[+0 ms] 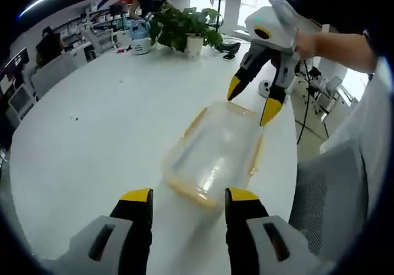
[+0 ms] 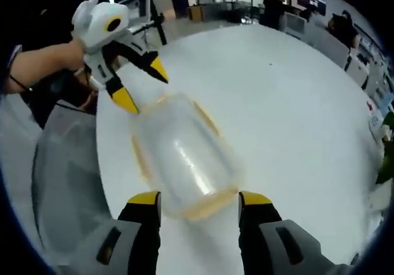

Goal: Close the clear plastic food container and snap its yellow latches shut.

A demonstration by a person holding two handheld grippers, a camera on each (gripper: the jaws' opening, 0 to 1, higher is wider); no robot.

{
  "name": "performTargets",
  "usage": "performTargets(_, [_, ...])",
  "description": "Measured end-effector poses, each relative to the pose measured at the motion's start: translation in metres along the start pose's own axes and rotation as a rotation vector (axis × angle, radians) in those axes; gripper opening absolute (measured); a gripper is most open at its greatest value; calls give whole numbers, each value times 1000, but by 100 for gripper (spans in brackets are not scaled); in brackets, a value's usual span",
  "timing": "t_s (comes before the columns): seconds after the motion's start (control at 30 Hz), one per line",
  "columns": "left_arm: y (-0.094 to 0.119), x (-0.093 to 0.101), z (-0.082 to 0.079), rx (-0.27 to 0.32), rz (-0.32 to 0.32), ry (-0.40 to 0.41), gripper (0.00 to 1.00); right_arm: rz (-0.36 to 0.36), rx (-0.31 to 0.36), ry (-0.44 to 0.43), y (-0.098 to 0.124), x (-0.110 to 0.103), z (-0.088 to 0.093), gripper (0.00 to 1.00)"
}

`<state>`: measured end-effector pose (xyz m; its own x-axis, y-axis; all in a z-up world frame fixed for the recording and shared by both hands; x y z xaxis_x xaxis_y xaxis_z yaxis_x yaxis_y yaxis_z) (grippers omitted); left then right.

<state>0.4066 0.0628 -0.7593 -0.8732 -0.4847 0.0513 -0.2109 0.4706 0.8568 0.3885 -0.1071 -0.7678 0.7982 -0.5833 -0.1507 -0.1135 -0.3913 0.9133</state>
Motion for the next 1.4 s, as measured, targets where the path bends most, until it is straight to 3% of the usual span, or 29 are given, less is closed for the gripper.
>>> performTargets(0.2, [3,-6,-8,44,-26,117,47,12,0,-95,-4,3,2,54])
performTargets(0.3, [6,-11,-10,61,-71,116,46,28,7,-139,-6,4,2,57])
performTargets(0.4, [5,-11,-11,72,-66,147,46,34,12,-180,-8,4,2,57])
performTargets(0.67, [1,-8,-7,49,-74,222,46,36,40,-310,-8,5,2,57])
performTargets(0.87, [-2,-6,-6,69,-63,362,46,12,64,-393,-9,4,-2,56])
performTargets(0.93, [-5,-7,-7,88,-49,462,46,23,70,-417,-9,6,-3,57])
performTargets(1.07, [-8,-2,-8,73,-51,458,47,21,62,-473,-10,7,-2,56])
performTargets(1.3, [-17,3,6,19,-31,564,46,-13,104,-605,-10,9,-5,55])
performTargets(1.4, [-19,4,6,22,-22,589,46,-11,84,-631,-12,11,-1,49])
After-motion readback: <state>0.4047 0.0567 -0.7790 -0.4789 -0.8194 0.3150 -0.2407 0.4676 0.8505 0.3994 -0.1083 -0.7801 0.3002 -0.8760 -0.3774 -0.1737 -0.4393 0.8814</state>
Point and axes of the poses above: the point that each gripper's makers call its tool centre point, and the gripper's own axes: y roughly backward along the fingers, x roughly to its right, z roughly out of its underside, the point moved 2 cm from there along y, roughly backward along the fingers, and after that the axes turned 9 degrees about -x, right-handed, at the moved point
